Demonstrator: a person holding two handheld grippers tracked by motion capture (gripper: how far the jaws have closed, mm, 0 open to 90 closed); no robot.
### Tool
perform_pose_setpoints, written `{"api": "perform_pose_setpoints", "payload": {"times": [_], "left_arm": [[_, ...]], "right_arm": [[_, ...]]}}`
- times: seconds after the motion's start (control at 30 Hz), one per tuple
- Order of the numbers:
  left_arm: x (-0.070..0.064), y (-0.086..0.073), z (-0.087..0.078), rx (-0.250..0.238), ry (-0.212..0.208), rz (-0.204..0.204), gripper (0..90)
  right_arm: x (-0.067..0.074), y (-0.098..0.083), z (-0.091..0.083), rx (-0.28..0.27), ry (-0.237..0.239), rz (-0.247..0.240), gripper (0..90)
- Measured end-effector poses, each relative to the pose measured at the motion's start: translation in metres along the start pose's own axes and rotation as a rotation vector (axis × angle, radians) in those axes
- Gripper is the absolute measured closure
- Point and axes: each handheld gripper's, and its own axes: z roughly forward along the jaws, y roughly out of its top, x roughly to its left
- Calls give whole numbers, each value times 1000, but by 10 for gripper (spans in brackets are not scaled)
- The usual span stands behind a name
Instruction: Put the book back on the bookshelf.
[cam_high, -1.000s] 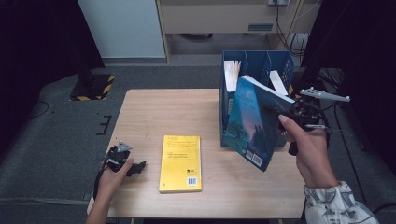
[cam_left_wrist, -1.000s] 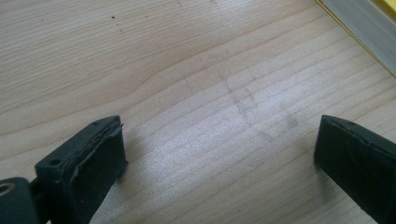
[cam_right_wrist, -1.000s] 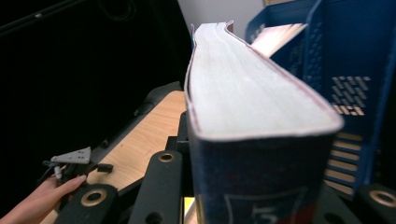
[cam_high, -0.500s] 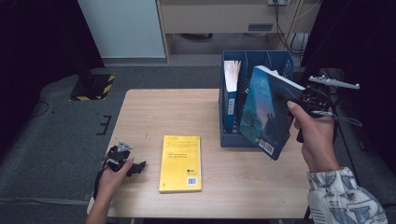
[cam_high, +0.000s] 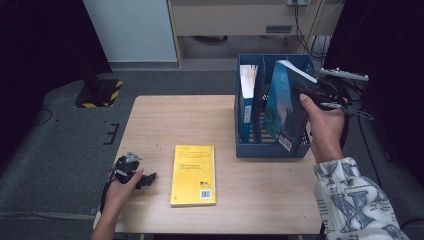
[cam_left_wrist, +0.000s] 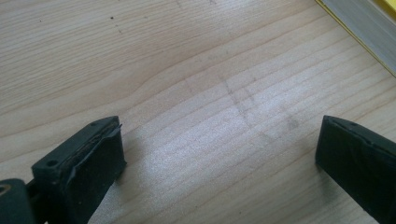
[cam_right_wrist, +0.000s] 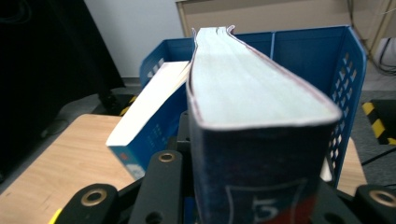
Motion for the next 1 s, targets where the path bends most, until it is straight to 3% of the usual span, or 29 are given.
{"api": "perform_pose_setpoints", "payload": {"times": [0.2,0.5,1.0], "left_arm": [[0,0,1,-4,0,-5,0],[0,0,1,-6,2,-4,0],[0,0,1,-7,1,-1,0]], "right_arm": [[2,3,15,9,-46,-21,737],[4,5,34,-20,-90,-23,737],[9,8,61,-57,-111,-19,738]]}}
